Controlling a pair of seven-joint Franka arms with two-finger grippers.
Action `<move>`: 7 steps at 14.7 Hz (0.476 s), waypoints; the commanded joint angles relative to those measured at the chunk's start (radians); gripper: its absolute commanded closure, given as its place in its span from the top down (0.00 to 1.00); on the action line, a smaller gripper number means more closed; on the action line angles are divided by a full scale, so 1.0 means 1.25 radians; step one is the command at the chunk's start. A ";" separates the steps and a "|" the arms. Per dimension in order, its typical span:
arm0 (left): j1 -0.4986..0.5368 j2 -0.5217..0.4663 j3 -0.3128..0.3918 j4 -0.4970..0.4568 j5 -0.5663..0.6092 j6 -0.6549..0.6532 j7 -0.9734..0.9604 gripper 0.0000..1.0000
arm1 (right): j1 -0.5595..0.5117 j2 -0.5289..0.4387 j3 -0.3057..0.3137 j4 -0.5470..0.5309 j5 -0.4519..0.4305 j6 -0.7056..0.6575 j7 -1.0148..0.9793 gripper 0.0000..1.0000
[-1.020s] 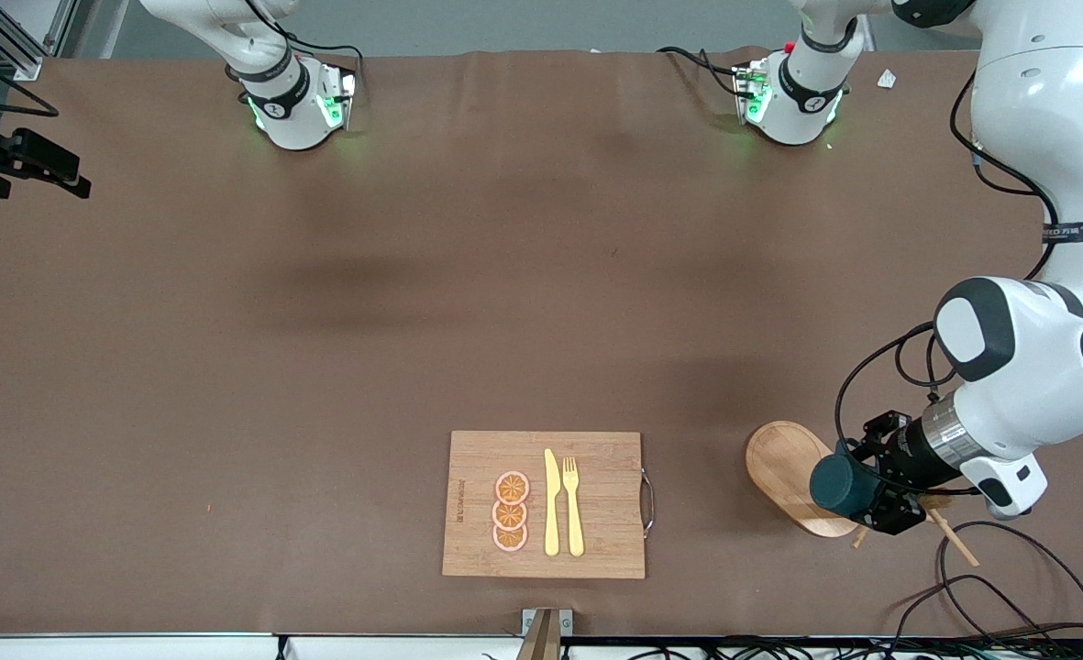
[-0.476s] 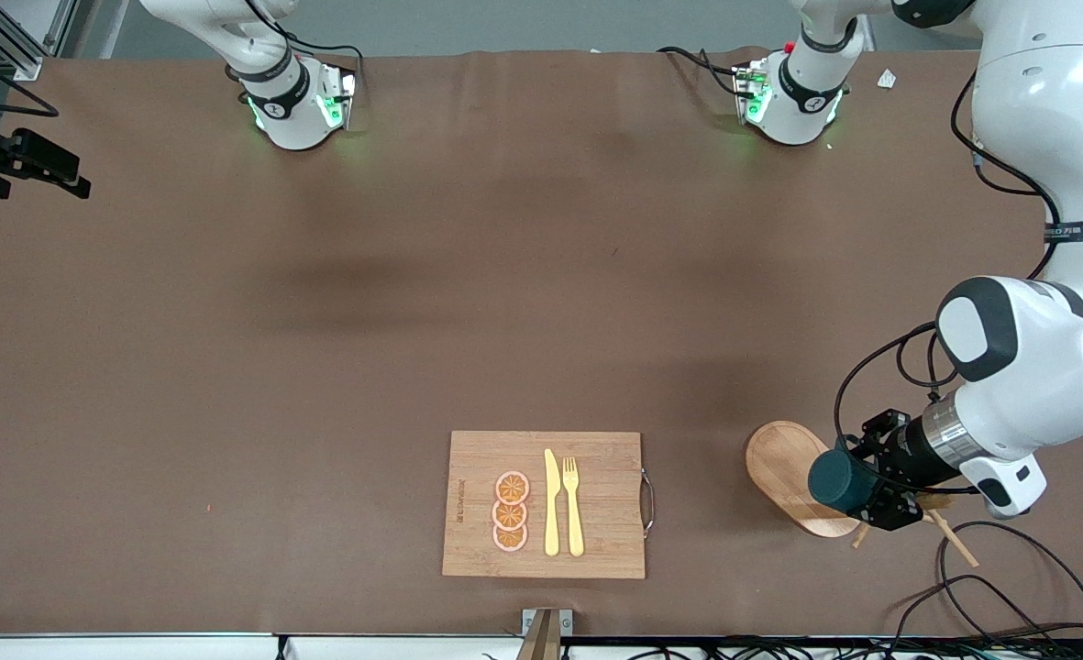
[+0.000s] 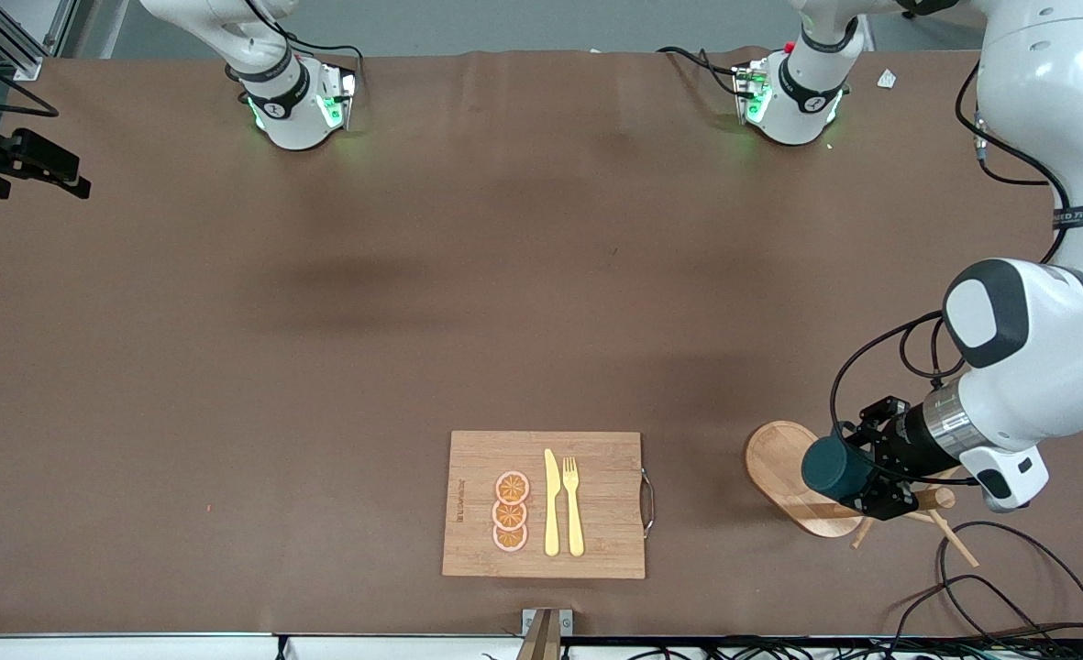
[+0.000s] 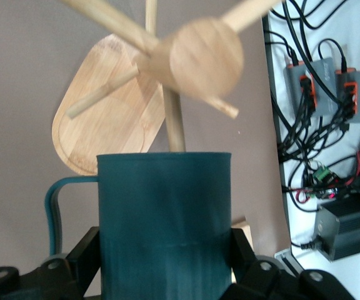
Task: Transfer cup from left to right arm and place
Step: 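Lift the teal mug off the stand with the left gripper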
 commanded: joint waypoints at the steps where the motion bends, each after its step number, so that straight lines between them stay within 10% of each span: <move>1: 0.006 -0.031 -0.028 -0.006 -0.015 -0.025 -0.020 0.77 | 0.004 -0.018 -0.001 -0.014 -0.004 0.006 0.010 1.00; 7: -0.005 -0.058 -0.088 -0.006 0.002 -0.061 -0.070 0.77 | 0.003 -0.018 -0.001 -0.014 -0.004 0.006 0.010 1.00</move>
